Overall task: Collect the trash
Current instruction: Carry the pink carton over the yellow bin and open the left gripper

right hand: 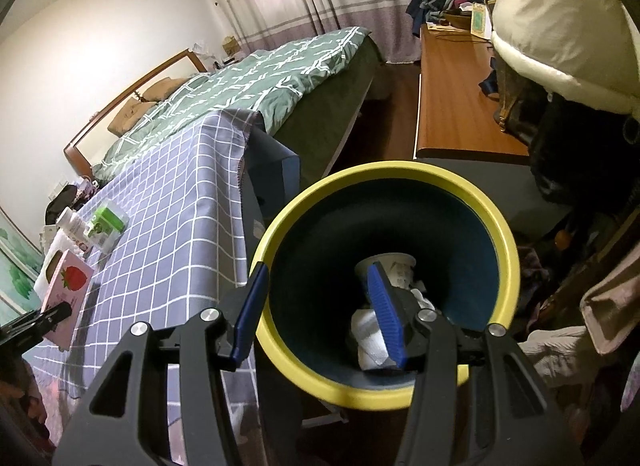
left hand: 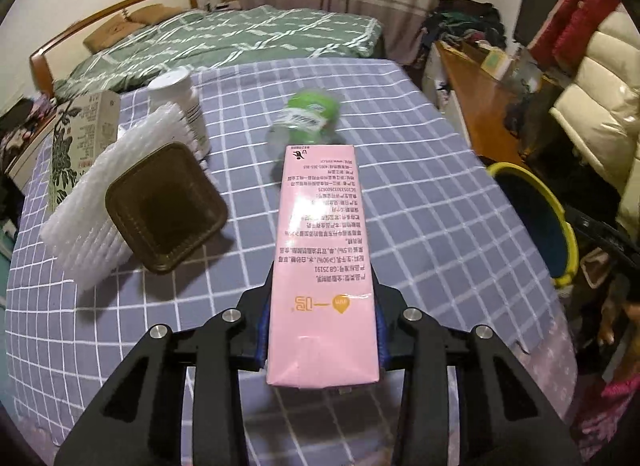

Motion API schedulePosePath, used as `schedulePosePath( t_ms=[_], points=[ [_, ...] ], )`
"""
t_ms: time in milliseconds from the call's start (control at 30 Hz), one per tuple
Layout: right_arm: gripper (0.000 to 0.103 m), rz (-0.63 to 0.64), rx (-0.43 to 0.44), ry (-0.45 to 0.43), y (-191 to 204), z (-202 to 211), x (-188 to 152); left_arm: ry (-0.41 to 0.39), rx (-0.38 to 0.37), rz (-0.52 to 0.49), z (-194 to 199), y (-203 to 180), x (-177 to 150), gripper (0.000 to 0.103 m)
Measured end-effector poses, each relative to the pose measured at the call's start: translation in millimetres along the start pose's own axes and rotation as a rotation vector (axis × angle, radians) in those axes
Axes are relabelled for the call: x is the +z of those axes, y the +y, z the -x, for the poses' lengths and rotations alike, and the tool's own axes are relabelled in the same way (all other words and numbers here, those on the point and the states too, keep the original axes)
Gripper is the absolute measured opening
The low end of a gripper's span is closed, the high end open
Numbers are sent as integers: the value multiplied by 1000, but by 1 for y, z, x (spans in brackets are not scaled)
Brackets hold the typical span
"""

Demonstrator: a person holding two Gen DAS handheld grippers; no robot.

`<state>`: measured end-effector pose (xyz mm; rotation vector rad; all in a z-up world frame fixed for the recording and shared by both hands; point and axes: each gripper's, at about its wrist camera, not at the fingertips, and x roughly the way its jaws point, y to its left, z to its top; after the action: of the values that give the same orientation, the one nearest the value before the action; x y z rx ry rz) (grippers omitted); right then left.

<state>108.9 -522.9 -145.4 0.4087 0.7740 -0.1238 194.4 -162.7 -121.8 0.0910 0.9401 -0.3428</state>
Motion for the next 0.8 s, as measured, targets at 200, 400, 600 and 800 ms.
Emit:
schedulePosePath(
  t_ms=[200, 400, 600, 800],
  points=[
    [49, -15, 2, -14, -8, 14, -7, -41, -41, -80, 24, -35, 2, 38],
    [49, -14, -27, -49, -20, 31, -11, -46, -113, -160, 21, -83, 19, 38],
    [50, -31, -76, -81, -42, 49, -16, -35, -189, -228, 8, -138, 38, 38],
    [50, -54, -116, -88, -64, 61, -23, 6, -275, -272, -15, -185, 58, 38]
  ],
)
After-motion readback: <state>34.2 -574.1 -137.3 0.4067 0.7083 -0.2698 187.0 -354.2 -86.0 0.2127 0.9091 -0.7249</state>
